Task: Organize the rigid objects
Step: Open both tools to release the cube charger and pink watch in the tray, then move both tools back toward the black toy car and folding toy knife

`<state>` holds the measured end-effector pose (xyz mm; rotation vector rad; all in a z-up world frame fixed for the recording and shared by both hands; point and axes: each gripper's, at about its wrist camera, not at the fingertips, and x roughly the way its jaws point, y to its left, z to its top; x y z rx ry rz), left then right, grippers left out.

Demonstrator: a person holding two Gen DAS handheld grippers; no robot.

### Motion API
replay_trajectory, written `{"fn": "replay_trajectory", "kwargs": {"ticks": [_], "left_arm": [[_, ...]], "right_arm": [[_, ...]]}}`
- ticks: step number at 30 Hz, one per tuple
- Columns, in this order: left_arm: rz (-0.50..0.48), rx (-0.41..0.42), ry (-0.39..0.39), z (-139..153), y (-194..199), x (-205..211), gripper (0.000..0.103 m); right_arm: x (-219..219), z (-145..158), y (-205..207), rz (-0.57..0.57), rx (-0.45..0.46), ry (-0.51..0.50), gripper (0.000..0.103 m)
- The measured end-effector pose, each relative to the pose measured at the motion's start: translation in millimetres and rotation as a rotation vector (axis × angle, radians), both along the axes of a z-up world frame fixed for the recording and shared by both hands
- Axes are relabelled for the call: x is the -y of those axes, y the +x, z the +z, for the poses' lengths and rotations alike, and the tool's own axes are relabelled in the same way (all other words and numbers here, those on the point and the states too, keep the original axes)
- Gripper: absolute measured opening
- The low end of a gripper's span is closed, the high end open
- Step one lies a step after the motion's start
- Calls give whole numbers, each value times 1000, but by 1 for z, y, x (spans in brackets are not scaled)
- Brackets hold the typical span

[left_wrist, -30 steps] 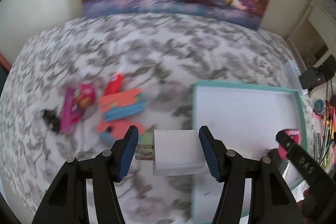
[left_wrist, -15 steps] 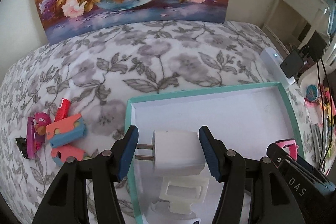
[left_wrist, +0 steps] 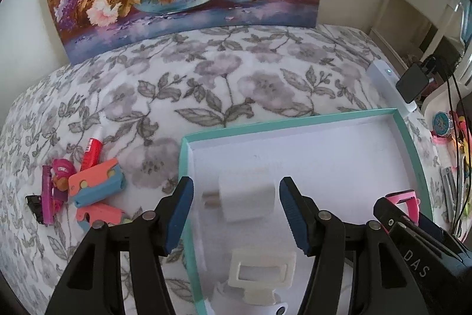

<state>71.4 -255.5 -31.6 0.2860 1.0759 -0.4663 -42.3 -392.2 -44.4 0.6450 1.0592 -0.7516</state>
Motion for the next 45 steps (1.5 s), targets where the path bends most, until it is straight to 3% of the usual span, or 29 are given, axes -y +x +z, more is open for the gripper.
{"fn": "replay_trajectory", "kwargs": {"ticks": [3, 6, 10, 14, 19, 28, 36, 45], "left_arm": [[28, -7, 0, 3, 4, -7, 63], [65, -18, -12, 9, 10, -17, 72], [109, -29, -24, 16, 15, -31, 78], [146, -39, -28, 19, 21, -43, 86], [224, -75, -29, 16, 31, -70, 92], [374, -127, -7, 11, 46, -127, 92], [483, -91, 26, 28, 49, -185, 92], [614, -74, 7, 41, 54, -253, 92]], "right_arm": [[0, 2, 0, 0, 2, 2, 73], [0, 4, -1, 4, 2, 2, 75], [-1, 9, -1, 5, 0, -13, 84], [-4, 16, 0, 7, 1, -42, 102], [-13, 23, 4, 25, 0, -68, 103], [-37, 34, 17, 93, 6, -92, 103], [-69, 49, 32, 164, 29, -129, 103], [-125, 53, 61, 292, 39, -135, 103]]}}
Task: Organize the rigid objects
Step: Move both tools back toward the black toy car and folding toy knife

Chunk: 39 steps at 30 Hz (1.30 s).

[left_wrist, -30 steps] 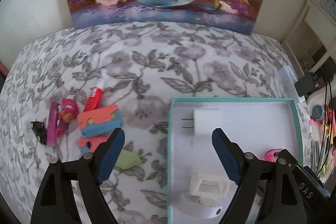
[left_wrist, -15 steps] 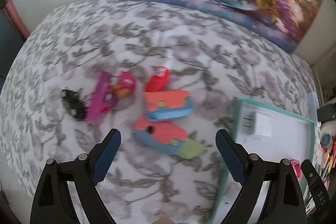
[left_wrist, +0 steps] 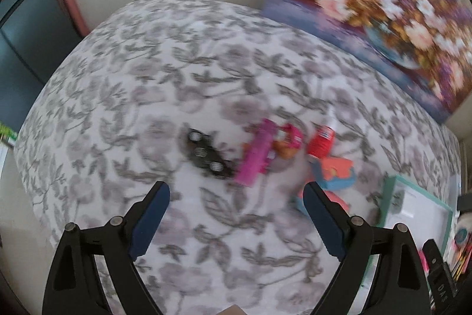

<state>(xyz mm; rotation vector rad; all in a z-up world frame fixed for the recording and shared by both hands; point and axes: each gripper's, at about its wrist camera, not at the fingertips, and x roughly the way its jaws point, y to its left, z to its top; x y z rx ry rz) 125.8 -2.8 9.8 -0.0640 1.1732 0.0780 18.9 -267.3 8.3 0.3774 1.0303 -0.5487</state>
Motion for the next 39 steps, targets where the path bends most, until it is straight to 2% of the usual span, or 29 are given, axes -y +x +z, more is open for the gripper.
{"fn": "replay_trajectory", "kwargs": {"ticks": [11, 19, 27, 35, 39], "left_arm": [[97, 5, -14, 0, 7, -60, 92], [163, -4, -35, -6, 12, -92, 92], [152, 0, -78, -29, 27, -89, 92], [131, -40, -153, -62, 43, -84, 92], [129, -45, -157, -75, 47, -80, 92]], "right_arm": [[-67, -7, 34, 124, 12, 28, 103], [-99, -26, 54, 199, -15, 54, 103], [-99, -53, 62, 179, -44, 132, 103], [-106, -60, 73, 195, -46, 145, 103], [-104, -65, 77, 187, -44, 161, 103]]}}
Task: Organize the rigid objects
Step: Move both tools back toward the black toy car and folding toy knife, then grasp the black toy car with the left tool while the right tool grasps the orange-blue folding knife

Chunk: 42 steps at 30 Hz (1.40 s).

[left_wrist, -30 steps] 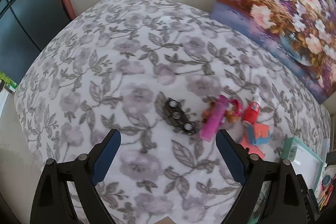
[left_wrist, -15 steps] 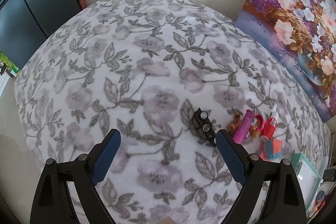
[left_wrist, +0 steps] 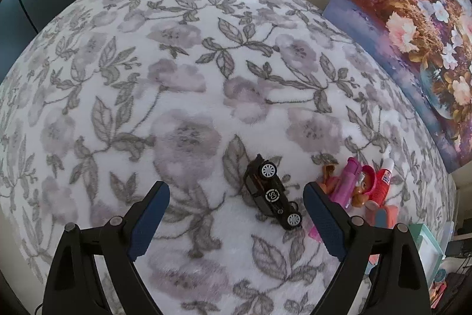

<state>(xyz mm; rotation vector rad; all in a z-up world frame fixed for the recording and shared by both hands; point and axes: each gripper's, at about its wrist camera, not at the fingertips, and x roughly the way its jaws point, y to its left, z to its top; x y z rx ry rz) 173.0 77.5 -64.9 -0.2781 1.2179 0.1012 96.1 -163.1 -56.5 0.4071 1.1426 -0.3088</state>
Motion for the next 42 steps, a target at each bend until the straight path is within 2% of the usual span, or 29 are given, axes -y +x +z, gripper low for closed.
{"fn": "replay_trajectory", "kwargs": {"ticks": [6, 11, 14, 17, 23, 26, 31, 42], "left_arm": [[2, -4, -17, -11, 10, -4, 91], [3, -17, -19, -18, 16, -8, 84], [0, -20, -16, -20, 17, -8, 84], [-6, -34, -4, -24, 20, -4, 76], [-18, -41, 12, -27, 25, 1, 72], [-29, -36, 13, -26, 28, 3, 64], [-46, -42, 40, -31, 38, 13, 39], [-75, -78, 75, -32, 32, 22, 39]], "right_arm": [[0, -9, 9, -9, -2, 45, 103], [-3, -14, 20, -19, 9, 67, 103], [-6, -19, 27, -29, 1, 47, 103], [-7, -21, 32, -36, 1, 32, 103], [-16, -26, 37, -13, -4, 8, 103], [-16, -26, 37, 5, -12, 6, 103], [-16, -26, 33, 31, -18, 7, 103], [-22, -25, 27, 105, -41, 1, 103]]}}
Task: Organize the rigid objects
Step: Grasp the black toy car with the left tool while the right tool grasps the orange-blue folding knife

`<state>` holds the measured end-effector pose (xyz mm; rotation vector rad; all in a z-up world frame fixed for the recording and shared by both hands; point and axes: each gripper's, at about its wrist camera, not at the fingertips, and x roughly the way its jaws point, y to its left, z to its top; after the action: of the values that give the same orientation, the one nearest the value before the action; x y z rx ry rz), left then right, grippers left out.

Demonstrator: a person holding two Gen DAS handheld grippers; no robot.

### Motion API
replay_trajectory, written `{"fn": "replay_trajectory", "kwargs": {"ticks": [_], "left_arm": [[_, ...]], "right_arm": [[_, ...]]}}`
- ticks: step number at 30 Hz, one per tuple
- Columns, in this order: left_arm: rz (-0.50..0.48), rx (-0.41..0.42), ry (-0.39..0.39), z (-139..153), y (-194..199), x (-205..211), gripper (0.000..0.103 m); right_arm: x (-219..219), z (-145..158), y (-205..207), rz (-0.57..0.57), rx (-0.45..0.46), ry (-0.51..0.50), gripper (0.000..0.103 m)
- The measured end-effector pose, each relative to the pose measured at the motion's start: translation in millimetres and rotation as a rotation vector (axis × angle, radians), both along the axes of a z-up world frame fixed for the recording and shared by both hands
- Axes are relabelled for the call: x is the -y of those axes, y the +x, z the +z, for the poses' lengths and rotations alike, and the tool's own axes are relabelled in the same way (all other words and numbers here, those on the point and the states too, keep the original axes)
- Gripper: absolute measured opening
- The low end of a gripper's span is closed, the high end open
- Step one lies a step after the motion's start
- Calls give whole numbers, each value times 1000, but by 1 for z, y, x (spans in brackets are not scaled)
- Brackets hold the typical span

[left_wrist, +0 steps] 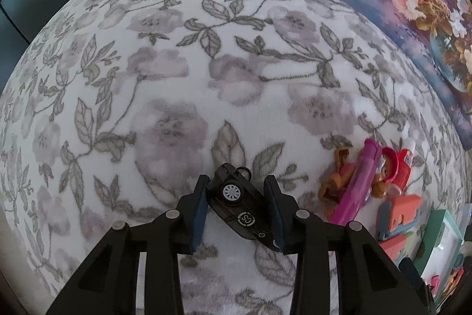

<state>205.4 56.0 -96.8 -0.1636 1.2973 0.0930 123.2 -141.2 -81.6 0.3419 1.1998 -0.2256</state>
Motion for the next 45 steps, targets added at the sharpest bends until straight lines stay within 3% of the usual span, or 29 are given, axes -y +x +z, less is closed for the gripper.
{"fn": "replay_trajectory", "kwargs": {"ticks": [19, 29, 36, 42, 44, 45], "left_arm": [[-37, -47, 25, -1, -47, 17, 39], [-35, -53, 26, -1, -46, 18, 39], [-35, -54, 26, -1, -47, 20, 39], [-31, -54, 22, -1, -42, 15, 39], [-33, -53, 19, 1, -43, 16, 39], [-33, -51, 19, 2, -43, 17, 39]], "right_arm": [[-4, 1, -11, 101, -5, -19, 103], [-20, -13, -8, 171, -40, -125, 103], [-23, -15, -10, 168, -17, -134, 103], [-23, -7, -11, 179, 6, -144, 90], [-22, -3, -11, 180, 15, -153, 74], [-21, -2, -11, 179, 17, -157, 74]]}}
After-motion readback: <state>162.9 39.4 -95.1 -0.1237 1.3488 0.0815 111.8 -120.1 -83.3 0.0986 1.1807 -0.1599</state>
